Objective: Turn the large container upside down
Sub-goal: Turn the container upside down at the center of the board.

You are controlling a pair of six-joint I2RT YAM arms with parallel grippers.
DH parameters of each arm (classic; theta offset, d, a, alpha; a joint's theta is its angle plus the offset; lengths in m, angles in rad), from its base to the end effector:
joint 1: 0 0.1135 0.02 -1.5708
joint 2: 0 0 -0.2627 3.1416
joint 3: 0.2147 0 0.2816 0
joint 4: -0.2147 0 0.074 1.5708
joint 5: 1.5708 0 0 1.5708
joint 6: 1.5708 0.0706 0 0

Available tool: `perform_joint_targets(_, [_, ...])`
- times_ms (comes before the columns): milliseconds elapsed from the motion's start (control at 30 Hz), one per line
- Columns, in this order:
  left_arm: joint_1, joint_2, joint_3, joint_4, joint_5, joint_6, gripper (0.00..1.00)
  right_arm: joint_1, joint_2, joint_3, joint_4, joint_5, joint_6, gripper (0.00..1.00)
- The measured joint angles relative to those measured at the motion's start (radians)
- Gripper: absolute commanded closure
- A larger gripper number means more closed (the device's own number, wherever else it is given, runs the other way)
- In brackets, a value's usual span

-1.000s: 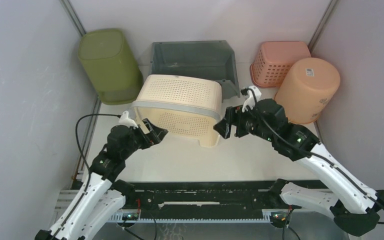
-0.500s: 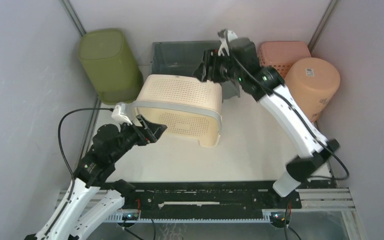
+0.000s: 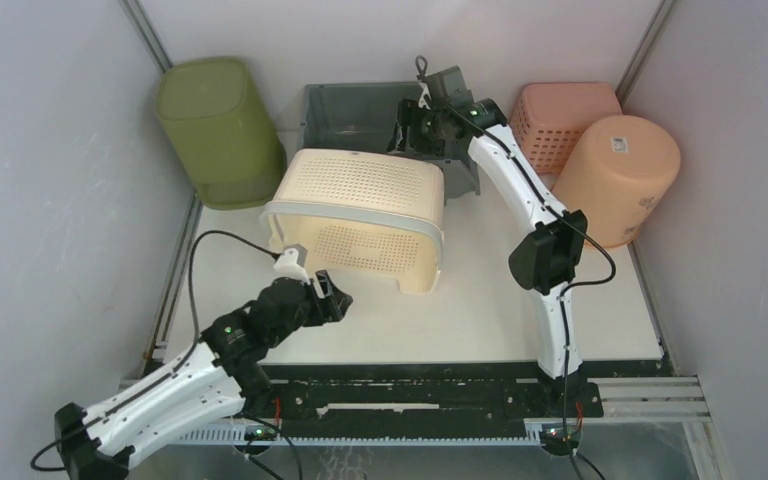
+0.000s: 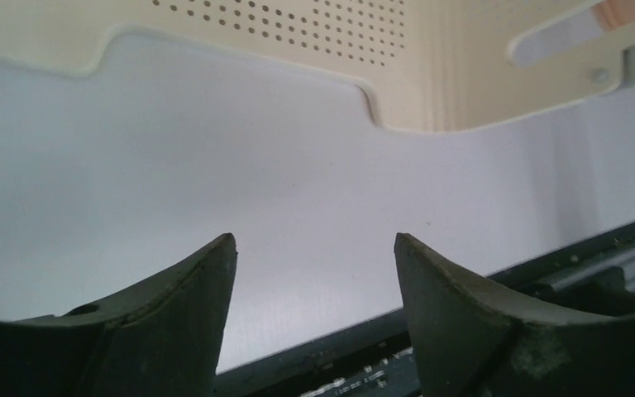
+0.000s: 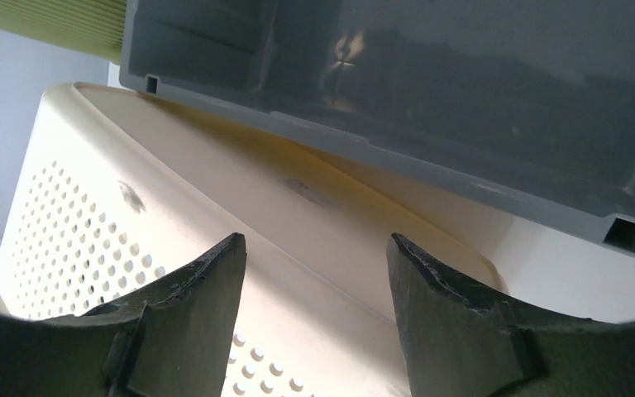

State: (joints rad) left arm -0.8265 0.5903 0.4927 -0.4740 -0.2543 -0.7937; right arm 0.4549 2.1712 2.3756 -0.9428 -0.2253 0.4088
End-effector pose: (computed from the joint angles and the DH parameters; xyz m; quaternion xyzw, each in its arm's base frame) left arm 0.1493 -0.1359 0.2156 -0.0465 0.8716 -0.2675 0.4082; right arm 0.4703 0.2476 0.3487 -0.0664 0.9075 0.2615 0.3218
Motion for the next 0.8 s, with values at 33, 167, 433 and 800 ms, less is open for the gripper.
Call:
perform_joint_targets(33, [-0.019,0.022,-0.014,0.014,-0.026,-0.012,0.3,0.0,0.002,0.0,-0.001,-0.006,0.0,0.29])
perform_joint_targets(167, [-0.073,0.158,-0.035,0.117,-0.117,-0.039,0.37,0.0,0.003,0.002,0.005,-0.022,0.002,0.29])
perform_joint_targets(433, [-0.1,0.49,-0.035,0.29,-0.237,-0.066,0.44,0.0,0.034,0.001,0.04,-0.054,0.003,0.29])
perform_joint_targets(800, [-0.11,0.749,0.009,0.401,-0.328,-0.054,0.62,0.005,0.062,-0.013,0.103,-0.077,0.01,0.29])
